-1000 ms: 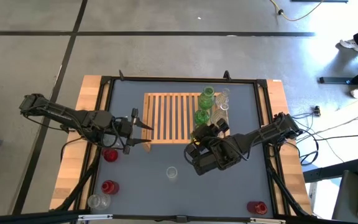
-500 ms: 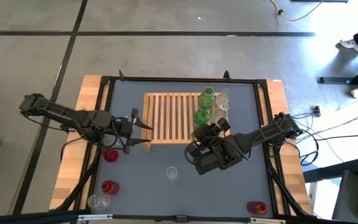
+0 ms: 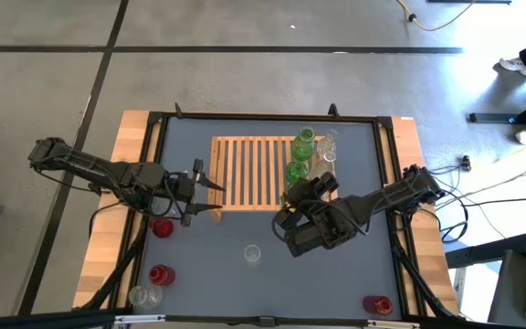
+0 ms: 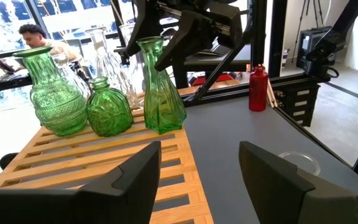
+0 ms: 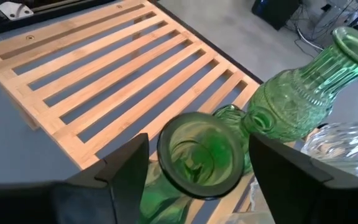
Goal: Sort vases onto shelf
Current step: Put the green bottle on the shelf, then adjust the green bottle on the shelf to align well
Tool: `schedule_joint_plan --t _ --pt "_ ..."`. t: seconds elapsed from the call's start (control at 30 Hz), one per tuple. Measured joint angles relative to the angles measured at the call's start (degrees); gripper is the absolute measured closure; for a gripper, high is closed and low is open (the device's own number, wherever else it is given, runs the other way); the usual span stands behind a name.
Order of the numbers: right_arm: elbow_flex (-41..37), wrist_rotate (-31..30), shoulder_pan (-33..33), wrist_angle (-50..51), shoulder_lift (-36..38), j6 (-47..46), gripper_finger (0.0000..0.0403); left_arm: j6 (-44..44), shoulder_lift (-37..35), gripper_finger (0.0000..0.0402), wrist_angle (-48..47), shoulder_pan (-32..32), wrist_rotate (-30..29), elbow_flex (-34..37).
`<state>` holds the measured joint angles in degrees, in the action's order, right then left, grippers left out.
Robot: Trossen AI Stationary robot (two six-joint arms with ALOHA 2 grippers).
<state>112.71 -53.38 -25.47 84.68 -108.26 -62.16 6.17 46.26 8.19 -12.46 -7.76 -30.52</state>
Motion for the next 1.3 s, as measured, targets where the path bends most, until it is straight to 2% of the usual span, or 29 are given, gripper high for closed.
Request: schedule_joint_plan --t 0.33,0.43,0.63,0.87,1.03,1.3 --pt "4.87 0.07 0.00 0.92 0.15 3.99 0.0139 0.07 0.00 0.0191 0.01 0.00 0.01 -0.02" --pt "8.14 1.62 -0.02 0.90 0.15 5.79 0.0139 0.15 0.00 0.0191 0.01 -0.01 0.01 -0.02" --pt "12.51 9.44 -1.19 0.65 0.15 7.31 0.0139 0.15 0.00 0.0191 0.00 -0.01 -0.01 0.00" --pt "13.53 10.11 -6.58 -1.21 0.15 7.09 0.0139 0.13 0.00 0.0191 0.01 0.00 -0.01 -0.01" --pt "11.04 10.55 -10.18 -4.76 -0.22 7.08 0.0139 0.11 0.00 0.0191 0.01 -0.01 -0.01 -0.01" --pt "-2.30 13.09 -10.33 -16.82 -0.36 8.24 0.0139 0.08 0.00 0.0191 0.00 0.01 -0.02 0.00"
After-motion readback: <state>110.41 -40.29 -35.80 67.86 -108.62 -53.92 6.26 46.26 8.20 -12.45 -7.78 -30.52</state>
